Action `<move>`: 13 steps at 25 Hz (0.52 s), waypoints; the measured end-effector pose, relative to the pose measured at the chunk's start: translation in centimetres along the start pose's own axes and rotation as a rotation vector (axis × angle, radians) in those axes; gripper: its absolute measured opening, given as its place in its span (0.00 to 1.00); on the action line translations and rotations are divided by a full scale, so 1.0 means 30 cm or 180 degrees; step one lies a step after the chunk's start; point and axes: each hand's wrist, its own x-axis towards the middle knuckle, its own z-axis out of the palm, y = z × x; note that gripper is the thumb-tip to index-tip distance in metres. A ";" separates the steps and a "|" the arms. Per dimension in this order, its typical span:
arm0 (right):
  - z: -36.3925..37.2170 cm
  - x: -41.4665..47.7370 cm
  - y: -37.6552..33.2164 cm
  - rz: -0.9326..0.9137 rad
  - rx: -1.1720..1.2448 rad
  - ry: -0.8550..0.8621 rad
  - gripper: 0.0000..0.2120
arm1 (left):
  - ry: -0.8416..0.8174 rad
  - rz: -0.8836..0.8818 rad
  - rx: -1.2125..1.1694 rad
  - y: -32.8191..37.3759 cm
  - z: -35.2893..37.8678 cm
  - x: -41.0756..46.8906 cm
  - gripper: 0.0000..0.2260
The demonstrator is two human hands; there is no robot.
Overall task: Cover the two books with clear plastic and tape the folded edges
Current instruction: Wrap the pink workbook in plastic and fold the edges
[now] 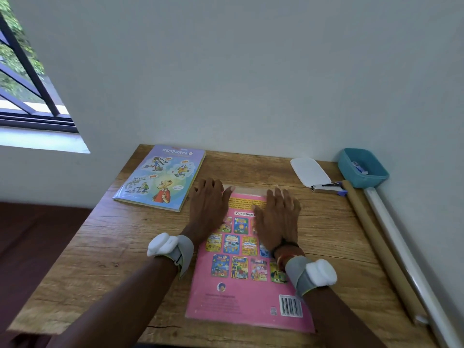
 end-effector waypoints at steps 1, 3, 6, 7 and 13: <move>-0.003 0.006 -0.022 -0.0251 0.0022 0.0106 0.27 | -0.0053 0.0017 0.0055 0.000 -0.006 0.005 0.19; -0.008 0.030 -0.061 -0.0588 0.0220 0.0103 0.26 | -0.0179 0.0226 0.0305 0.001 -0.008 0.014 0.22; -0.019 0.081 -0.101 -0.0718 0.0690 -0.0110 0.26 | -0.0058 0.0454 0.0439 0.003 -0.047 0.038 0.23; -0.021 0.094 -0.103 -0.0692 0.0822 -0.0110 0.25 | 0.0059 0.0478 0.0396 0.011 -0.074 0.046 0.20; -0.067 0.195 -0.045 -0.0235 0.1612 -0.0368 0.23 | -0.0058 0.0126 -0.0782 0.043 -0.175 0.085 0.17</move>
